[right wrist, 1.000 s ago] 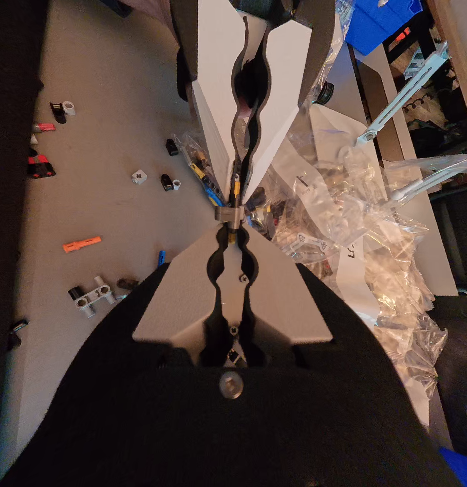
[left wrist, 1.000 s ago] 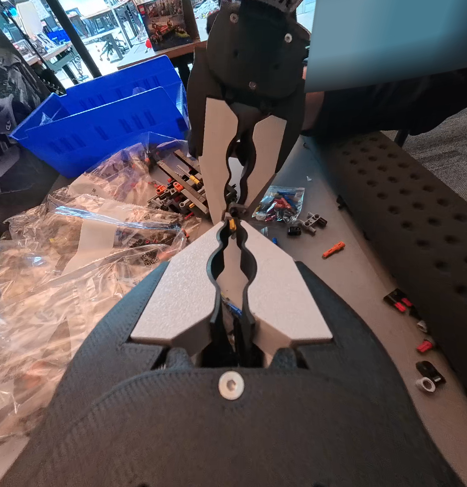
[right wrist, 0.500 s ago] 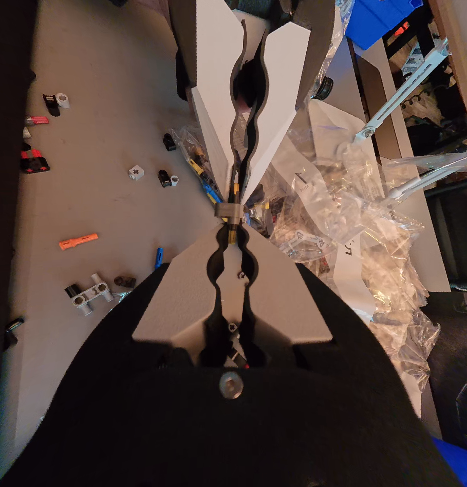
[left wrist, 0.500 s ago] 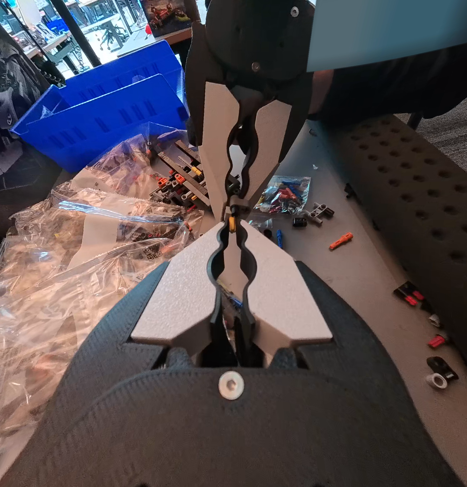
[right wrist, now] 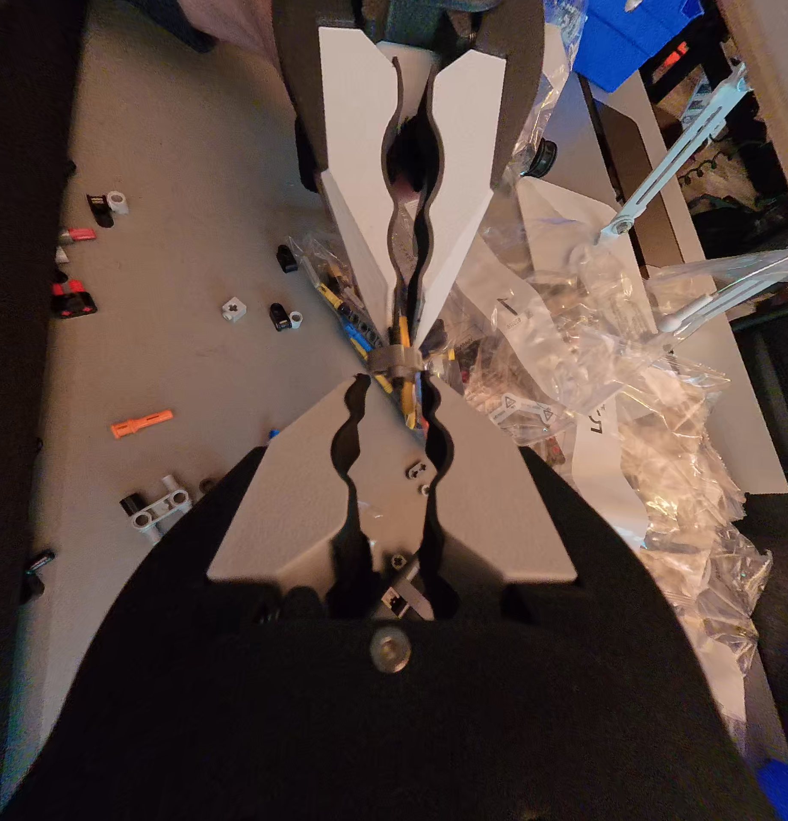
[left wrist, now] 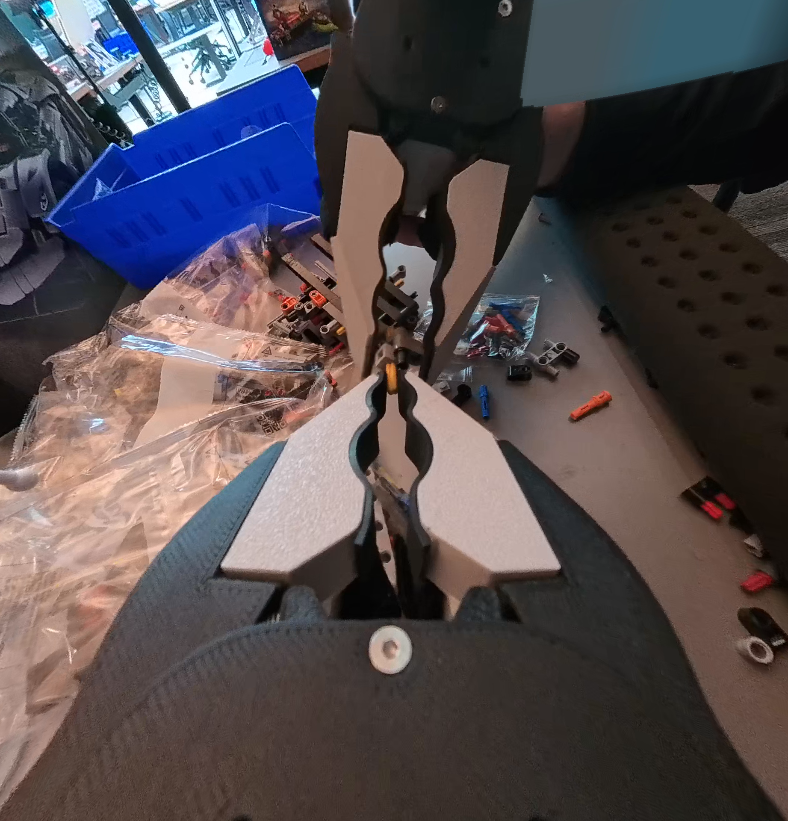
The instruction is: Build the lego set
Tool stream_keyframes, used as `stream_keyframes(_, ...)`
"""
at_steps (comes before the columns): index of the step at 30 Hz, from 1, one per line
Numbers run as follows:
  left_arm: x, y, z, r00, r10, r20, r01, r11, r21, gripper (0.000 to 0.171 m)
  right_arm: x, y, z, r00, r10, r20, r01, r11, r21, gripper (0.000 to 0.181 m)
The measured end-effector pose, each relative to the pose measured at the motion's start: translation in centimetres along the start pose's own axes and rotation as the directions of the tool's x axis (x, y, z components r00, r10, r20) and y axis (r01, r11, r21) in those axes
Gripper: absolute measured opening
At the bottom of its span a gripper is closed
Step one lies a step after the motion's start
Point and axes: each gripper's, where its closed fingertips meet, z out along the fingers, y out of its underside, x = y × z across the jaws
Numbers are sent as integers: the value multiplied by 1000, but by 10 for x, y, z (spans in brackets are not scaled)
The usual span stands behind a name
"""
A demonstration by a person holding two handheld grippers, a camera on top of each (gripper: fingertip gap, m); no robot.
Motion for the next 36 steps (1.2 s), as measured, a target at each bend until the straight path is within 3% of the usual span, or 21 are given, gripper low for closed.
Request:
stream_keyframes(9, 2, 5, 5, 998, 56, 17, -55, 997, -56, 3, -2, 9, 5, 1000, -16, 4, 16, 998, -68, 18)
stream_keyframes(14, 4, 3, 8, 990, 134, 48, -130, 987, -90, 14, -1, 12, 5, 1000, 11, 10, -10, 997, -70, 18)
stream_keyframes(20, 2, 1, 8, 976, 200, 81, -191, 976, -108, 5, -3, 12, 6, 1000, 14, 27, -12, 998, -67, 18)
stream_keyframes(36, 5, -1, 9, 962, 259, 90, -246, 960, -130, 3, -4, 16, 8, 998, 37, 46, -34, 996, -80, 18)
